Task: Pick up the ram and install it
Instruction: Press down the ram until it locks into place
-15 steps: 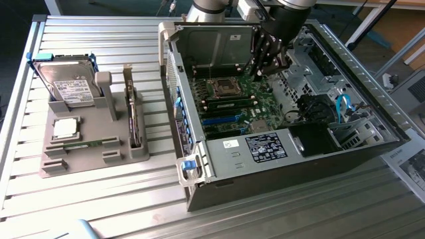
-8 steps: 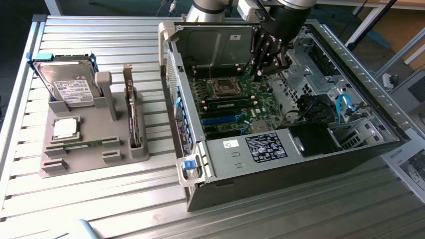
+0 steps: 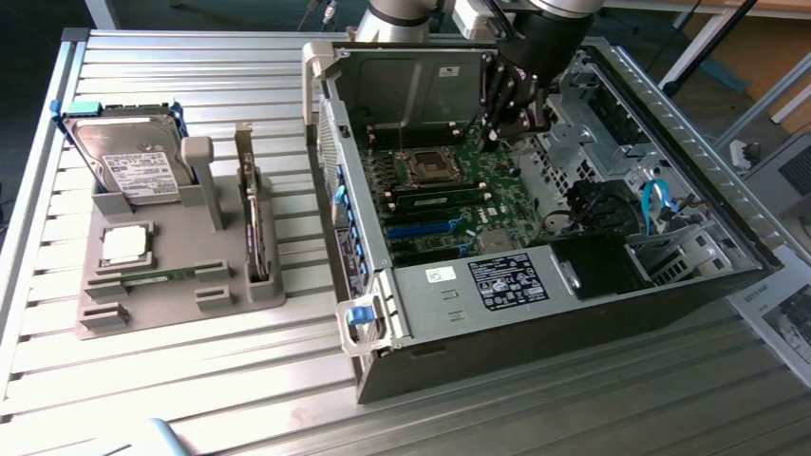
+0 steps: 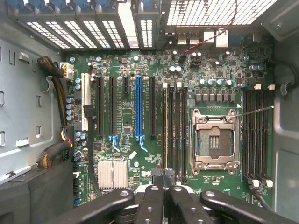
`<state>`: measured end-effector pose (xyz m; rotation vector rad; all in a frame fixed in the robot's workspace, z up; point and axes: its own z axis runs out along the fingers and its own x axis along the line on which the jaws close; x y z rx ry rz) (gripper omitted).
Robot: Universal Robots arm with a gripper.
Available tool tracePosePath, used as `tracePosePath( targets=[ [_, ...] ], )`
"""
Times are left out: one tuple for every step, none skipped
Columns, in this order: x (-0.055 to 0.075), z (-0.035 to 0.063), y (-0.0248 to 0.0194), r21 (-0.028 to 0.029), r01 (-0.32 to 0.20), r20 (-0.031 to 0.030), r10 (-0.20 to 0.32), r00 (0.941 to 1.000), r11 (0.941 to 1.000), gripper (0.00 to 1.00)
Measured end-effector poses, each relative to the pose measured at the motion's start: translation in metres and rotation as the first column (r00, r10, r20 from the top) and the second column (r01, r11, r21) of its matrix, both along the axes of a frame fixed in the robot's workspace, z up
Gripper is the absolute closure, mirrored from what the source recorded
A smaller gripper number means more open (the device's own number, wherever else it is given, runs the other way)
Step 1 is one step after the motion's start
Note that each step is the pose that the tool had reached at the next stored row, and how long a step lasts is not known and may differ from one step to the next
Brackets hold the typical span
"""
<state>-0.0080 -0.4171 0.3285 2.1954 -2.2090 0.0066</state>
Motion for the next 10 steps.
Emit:
tracePosePath(
  targets=[
    [0.0, 0.0, 0.0, 0.0, 0.0, 0.0, 0.0, 1.0, 1.0, 0.89],
    [0.0, 0.0, 0.0, 0.0, 0.0, 0.0, 0.0, 1.0, 1.0, 0.89],
    [0.0, 0.0, 0.0, 0.0, 0.0, 0.0, 0.0, 1.0, 1.0, 0.89],
    [0.0002, 0.0, 0.0, 0.0001, 0.0, 0.0, 0.0, 1.0, 1.0, 0.89],
    [0.0005, 0.0, 0.0, 0.0, 0.0, 0.0, 0.0, 1.0, 1.0, 0.89],
    [0.0014, 0.0, 0.0, 0.0, 0.0, 0.0, 0.0, 1.0, 1.0, 0.89],
    [0.0045, 0.0, 0.0, 0.0, 0.0, 0.0002, 0.0, 1.0, 1.0, 0.89],
    [0.0062, -0.0001, 0.0, -0.0001, 0.0, 0.0006, 0.0, 1.0, 1.0, 0.89],
    [0.0083, -0.0002, 0.0, -0.0001, 0.0, 0.0017, 0.0, 1.0, 1.0, 0.89],
    [0.01, -0.0003, 0.0, -0.0002, 0.0, 0.0033, 0.0, 1.0, 1.0, 0.89]
  ],
)
